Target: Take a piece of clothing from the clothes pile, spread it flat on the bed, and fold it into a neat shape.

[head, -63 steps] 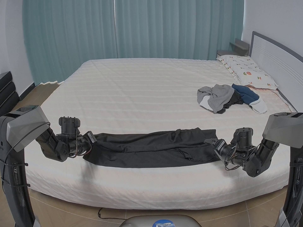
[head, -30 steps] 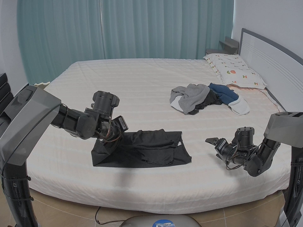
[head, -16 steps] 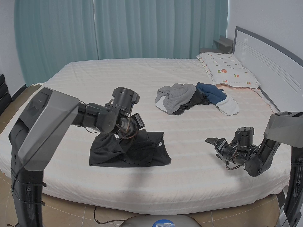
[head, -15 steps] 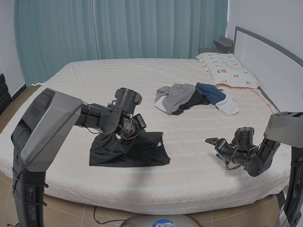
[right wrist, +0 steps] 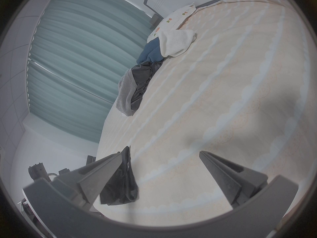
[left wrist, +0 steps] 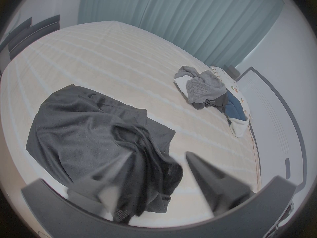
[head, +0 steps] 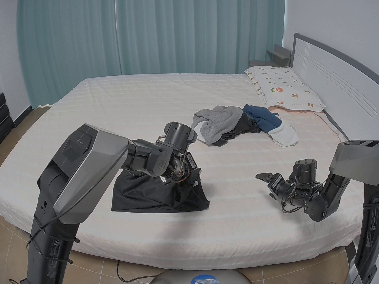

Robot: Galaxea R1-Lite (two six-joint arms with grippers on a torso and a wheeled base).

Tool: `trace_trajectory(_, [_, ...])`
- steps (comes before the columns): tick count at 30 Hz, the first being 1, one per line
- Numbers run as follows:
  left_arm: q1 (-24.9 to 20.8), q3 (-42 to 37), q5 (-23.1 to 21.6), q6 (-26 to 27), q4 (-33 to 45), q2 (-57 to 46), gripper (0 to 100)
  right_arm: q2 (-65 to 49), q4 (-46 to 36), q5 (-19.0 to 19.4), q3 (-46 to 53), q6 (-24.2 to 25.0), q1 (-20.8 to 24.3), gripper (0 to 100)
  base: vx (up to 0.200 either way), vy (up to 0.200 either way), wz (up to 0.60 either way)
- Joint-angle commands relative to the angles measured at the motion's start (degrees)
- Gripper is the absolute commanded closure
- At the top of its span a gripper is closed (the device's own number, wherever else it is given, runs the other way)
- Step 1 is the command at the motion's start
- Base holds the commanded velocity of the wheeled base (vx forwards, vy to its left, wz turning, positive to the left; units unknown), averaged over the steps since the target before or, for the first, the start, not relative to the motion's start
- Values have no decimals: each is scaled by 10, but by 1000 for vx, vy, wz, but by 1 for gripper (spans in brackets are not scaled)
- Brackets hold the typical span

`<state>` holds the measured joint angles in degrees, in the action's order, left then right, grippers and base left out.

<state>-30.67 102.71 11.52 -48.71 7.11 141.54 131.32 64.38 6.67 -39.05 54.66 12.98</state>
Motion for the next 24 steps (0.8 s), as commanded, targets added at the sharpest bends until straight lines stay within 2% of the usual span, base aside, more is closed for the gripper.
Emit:
trace_trajectory(1, [-2, -6, 1, -9, 1, 1, 0, 2, 0, 0, 0, 0, 0, 0, 0, 0, 0])
trace_trajectory(6, [5, -28, -7, -41, 15, -35, 0, 2, 0, 0, 1, 0, 0, 0, 0, 0, 0])
trace_trajectory(10, [24, -71, -29, -43, 10, -69, 0, 3, 0, 0, 2, 0, 0, 0, 0, 0, 0])
trace_trajectory(13, [50, -111, -68, -46, 9, -98, 0, 3, 0, 0, 2, 0, 1, 0, 0, 0, 0])
trace_trajectory(20, [98, -154, -90, -70, 9, -115, 0, 3, 0, 1, 6, 0, 1, 0, 0, 0, 0])
trace_trajectory(22, [112, -174, -114, -89, 8, -123, 0, 4, 0, 1, 6, 0, 1, 0, 0, 0, 0])
trace_trajectory(24, [128, -197, -146, -90, 0, -131, 0, 4, 0, 0, 6, 0, 1, 0, 0, 200, 0])
